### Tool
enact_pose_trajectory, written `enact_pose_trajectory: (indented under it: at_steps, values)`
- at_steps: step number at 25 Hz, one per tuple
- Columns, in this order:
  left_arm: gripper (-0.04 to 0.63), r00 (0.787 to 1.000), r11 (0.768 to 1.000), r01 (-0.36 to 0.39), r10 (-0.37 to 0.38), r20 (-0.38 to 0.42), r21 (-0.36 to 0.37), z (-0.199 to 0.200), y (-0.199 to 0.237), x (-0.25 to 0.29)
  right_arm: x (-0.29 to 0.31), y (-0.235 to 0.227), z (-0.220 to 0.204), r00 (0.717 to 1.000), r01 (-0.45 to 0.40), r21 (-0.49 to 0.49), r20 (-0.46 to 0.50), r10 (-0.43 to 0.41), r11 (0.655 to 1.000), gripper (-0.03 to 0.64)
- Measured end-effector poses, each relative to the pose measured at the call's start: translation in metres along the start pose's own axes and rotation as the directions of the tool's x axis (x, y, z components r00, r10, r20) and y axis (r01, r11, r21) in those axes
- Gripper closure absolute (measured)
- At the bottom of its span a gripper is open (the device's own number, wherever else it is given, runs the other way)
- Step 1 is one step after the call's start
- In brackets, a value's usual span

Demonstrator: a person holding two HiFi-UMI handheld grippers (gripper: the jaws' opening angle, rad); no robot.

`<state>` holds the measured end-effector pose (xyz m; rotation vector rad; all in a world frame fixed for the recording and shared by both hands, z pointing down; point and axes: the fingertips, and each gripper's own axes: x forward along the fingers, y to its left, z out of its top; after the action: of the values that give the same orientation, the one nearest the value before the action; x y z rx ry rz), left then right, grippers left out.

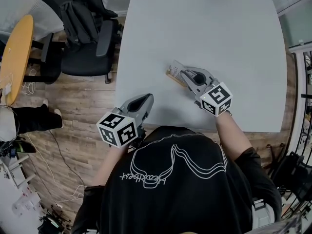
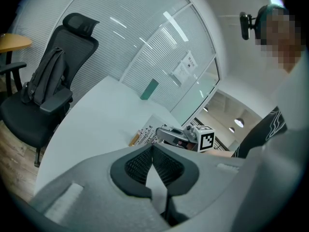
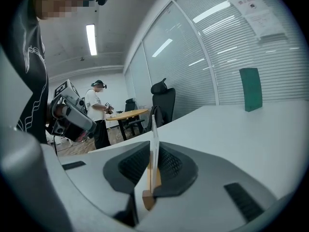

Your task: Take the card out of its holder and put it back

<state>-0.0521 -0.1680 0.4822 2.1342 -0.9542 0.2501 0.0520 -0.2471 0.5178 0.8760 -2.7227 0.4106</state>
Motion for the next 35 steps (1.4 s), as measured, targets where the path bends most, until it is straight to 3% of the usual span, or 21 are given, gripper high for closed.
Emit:
enact_pose_trajectory:
  at_steps: [5,8,14,18,25,28,35]
  values:
    - [0.581,1.000,1.000,-0.014,0.014,-0.012,0.006,-0.005,0.005,-0.003,-0.002,-0.002,-0.005,0.999,0.032,0.023,0.001,-0.032,0.999,0.500]
    - [0.581,1.000,1.000,-0.020,0.020,-0.002,0.016,-0.005,0.005,-0.009,-0.009,-0.005,-0.002,0.997,0.078,0.052,0.021,-0.080,0.996,0.380]
    - [0.582,1.000,1.000,-0.001,0.001,0.008,0.031,-0.005,-0.001,-0.018,-0.040,-0.007,0.013,0.980,0.165,0.107,0.092,-0.175,0.980,0.362]
    - [0.583,1.000,0.998,0.021,-0.022,0.015,0.054,-0.007,-0.012,-0.024,-0.070,0.006,0.033,0.961,0.181,0.151,0.185,-0.208,0.972,0.402]
    - [0.581,0.996,0.991,0.076,-0.081,0.045,0.106,-0.010,-0.041,-0.045,-0.112,0.068,0.073,0.934,0.145,0.117,0.311,-0.175,0.982,0.515]
    - [0.583,0.992,0.987,0.100,-0.109,0.058,0.128,-0.014,-0.056,-0.057,-0.123,0.103,0.076,0.936,0.088,0.125,0.330,-0.125,0.988,0.575]
    - [0.582,0.976,0.962,0.183,-0.203,0.083,0.203,-0.020,-0.099,-0.089,-0.137,0.181,0.062,0.945,-0.057,0.169,0.326,-0.001,0.984,0.609]
